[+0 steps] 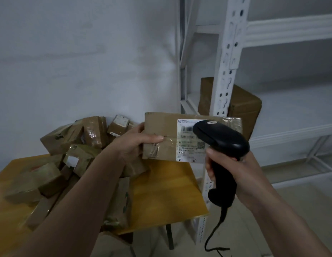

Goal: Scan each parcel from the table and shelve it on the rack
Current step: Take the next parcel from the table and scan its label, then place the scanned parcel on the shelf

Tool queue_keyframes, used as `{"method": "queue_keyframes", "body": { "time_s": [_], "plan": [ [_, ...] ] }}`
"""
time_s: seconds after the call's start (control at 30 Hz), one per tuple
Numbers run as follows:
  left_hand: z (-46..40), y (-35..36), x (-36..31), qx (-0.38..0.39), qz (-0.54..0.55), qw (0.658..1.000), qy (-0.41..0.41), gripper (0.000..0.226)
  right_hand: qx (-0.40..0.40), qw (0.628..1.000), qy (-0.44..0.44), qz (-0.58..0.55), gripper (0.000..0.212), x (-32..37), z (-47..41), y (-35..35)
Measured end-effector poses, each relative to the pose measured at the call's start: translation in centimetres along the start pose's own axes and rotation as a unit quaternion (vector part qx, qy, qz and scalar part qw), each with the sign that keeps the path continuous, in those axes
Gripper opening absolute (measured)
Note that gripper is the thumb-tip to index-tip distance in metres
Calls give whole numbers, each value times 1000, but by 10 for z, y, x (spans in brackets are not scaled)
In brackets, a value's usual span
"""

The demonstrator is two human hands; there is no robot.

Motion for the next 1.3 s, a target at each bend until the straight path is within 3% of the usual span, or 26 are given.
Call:
{"method": "queue_keyframes", "body": {
  "time_s": [0.3,0.5,0.57,0.67,0.83,0.93,1.1,1.2,1.3],
  "plan": [
    [-40,130,-39,-56,-61,995,48,128,29,998,-46,19,18,48,36,-87],
    [-67,209,-81,-111,0,986,127,96,2,997,-74,-18,30,81,48,-156],
    [-70,231,-98,-146,-4,974,174,92,4,996,-82,-21,25,93,51,-177],
    [-68,259,-129,-212,-19,944,252,86,14,994,-103,-24,16,113,53,-205],
    [-66,290,-186,-351,-25,862,366,65,33,988,-141,-49,14,149,33,-232],
    [-80,302,-215,-405,-11,828,388,59,51,985,-151,-63,15,173,12,-234],
    [-90,331,-251,-433,-43,795,424,63,75,979,-169,-82,14,196,-11,-234],
    [-89,335,-263,-490,-110,740,447,65,84,977,-177,-85,16,201,-15,-239],
    [-102,325,-266,-564,-152,696,417,68,84,977,-172,-94,11,202,-23,-241]
  ]
}}
Point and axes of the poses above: each hand's wrist, its own z-axis away from the middle knuckle, its own y-axis out of the palm, x = y × z, the point moved 3 cm from there along -z, towards the middle knuckle, and after that the axes turned 11 degrees about x, right-handed, at the moved point
